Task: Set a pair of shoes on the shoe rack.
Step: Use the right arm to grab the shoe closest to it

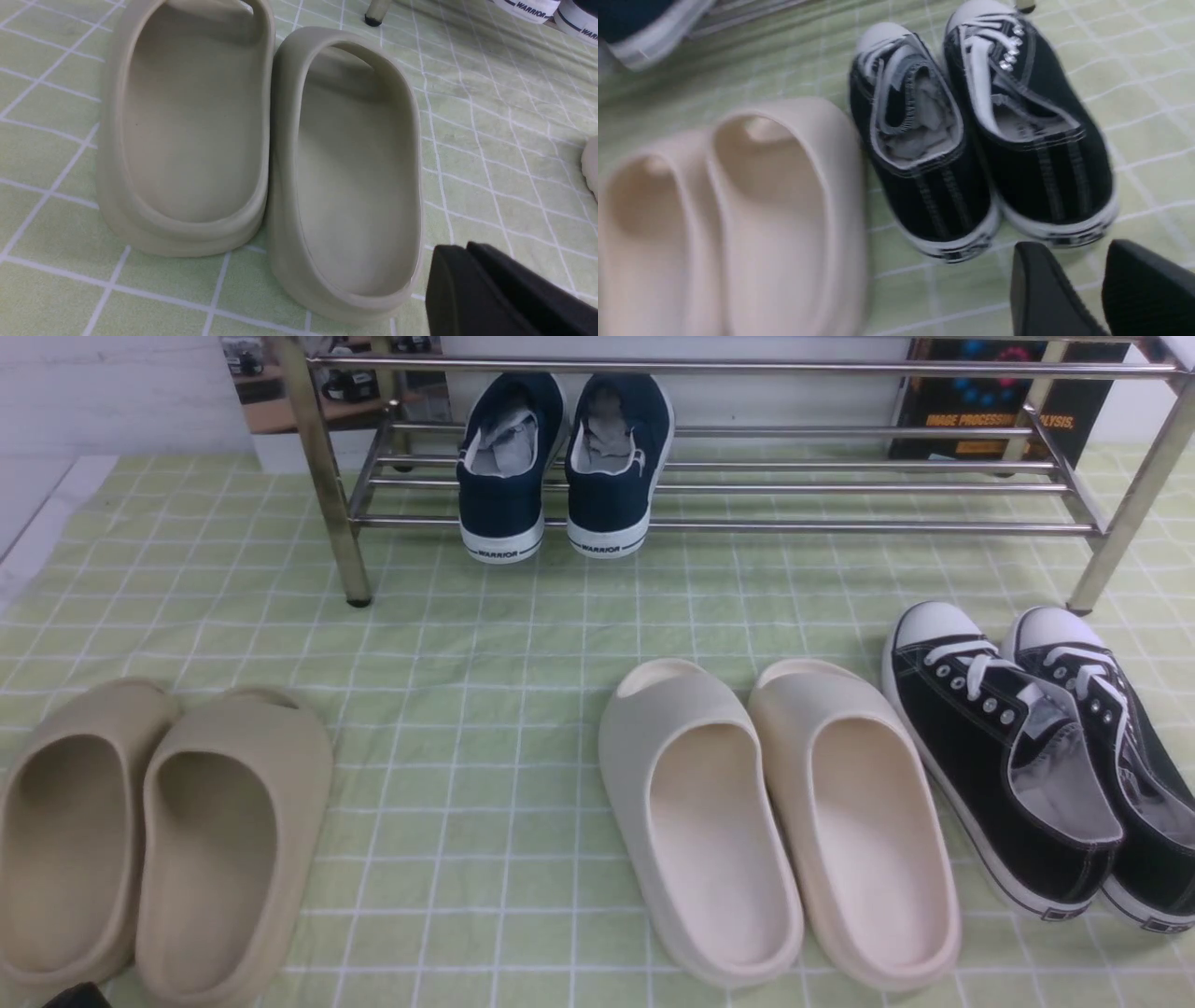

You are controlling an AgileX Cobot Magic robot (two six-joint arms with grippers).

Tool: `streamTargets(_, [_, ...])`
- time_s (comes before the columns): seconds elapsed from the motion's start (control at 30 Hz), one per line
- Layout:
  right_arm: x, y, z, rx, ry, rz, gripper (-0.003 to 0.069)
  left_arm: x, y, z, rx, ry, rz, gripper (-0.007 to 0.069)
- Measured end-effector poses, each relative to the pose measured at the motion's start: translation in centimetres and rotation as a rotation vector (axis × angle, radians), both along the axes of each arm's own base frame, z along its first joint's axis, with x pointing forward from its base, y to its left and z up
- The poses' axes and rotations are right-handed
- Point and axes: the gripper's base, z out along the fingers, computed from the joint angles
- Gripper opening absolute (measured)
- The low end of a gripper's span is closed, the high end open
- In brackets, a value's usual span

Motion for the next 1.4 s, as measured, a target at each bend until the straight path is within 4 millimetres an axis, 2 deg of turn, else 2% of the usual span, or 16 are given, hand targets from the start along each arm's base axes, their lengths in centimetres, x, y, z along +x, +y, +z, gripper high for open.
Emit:
streamTargets(0.03, [0.0, 0.4, 0.0, 0.174, 0.007, -0.001, 0.0239, 0.0, 0.0, 0.0, 0.000, 0.000, 0.000, 0.0032])
streamTargets(0.13, [0.0, 1.2, 0.3, 0.487, 0.019, 0.003, 0.0239, 0.0, 0.0, 0.0, 0.000, 0.000, 0.000, 0.0038])
streamTargets(0.23, [0.0, 1.4, 0.6, 0.593, 0.014, 0.008, 0.0239, 0.0, 0.0, 0.0, 0.000, 0.000, 0.000, 0.0039])
streamTargets(0.37, [0.0, 1.3, 0.7, 0.599, 0.001, 0.002, 0.0239, 0.0, 0.0, 0.0, 0.000, 0.000, 0.000, 0.0039])
streamTargets(0.47, [0.1, 1.1, 0.8, 0.543, -0.026, -0.006, 0.0239, 0.0, 0.0, 0.0, 0.000, 0.000, 0.000, 0.0042])
streamTargets(0.63, [0.2, 0.8, 1.2, 0.320, -0.088, 0.019, 0.0239, 0.0, 0.0, 0.0, 0.000, 0.000, 0.000, 0.0048])
streamTargets(0.77, [-0.1, 0.8, 3.6, 0.144, -0.174, 0.061, 0.0225, 0.0, 0.0, 0.0, 0.000, 0.000, 0.000, 0.0053])
streamTargets(0.87, [0.1, 0.7, 6.1, 0.027, -0.195, 0.073, 0.0160, 0.0, 0.0, 0.0, 0.000, 0.000, 0.000, 0.0057])
streamTargets(0.93, [0.9, 0.6, 8.2, -0.065, -0.151, 0.090, 0.0070, 0.0, 0.0, 0.0, 0.000, 0.000, 0.000, 0.0057])
streamTargets(1.0, [1.4, 0.6, 9.1, -0.111, -0.120, 0.102, 0.0031, 0.0, 0.0, 0.0, 0.000, 0.000, 0.000, 0.0058])
streamTargets(1.03, [2.2, 0.5, 10.3, -0.184, -0.066, 0.122, 0.0001, 0.0, 0.0, 0.0, 0.000, 0.000, 0.000, 0.0059])
streamTargets(1.13, [4.4, 0.2, 13.1, -0.351, 0.092, 0.182, -0.0003, 0.0, 0.0, 0.0, 0.000, 0.000, 0.000, 0.0060])
streamTargets(1.17, [4.6, 0.1, 12.9, -0.358, 0.114, 0.188, -0.0003, 0.0, 0.0, 0.0, 0.000, 0.000, 0.000, 0.0060])
streamTargets(1.23, [6.5, -0.1, 14.5, -0.443, 0.267, 0.252, -0.0003, 0.0, 0.0, 0.0, 0.000, 0.000, 0.000, 0.0064])
streamTargets(1.27, [6.7, -0.1, 14.6, -0.443, 0.270, 0.253, -0.0003, 0.0, 0.0, 0.0, 0.000, 0.000, 0.000, 0.0064])
streamTargets(1.4, [10.4, 0.6, 15.1, -0.493, 0.461, 0.389, -0.0003, 0.0, 0.0, 0.0, 0.000, 0.000, 0.000, 0.0071])
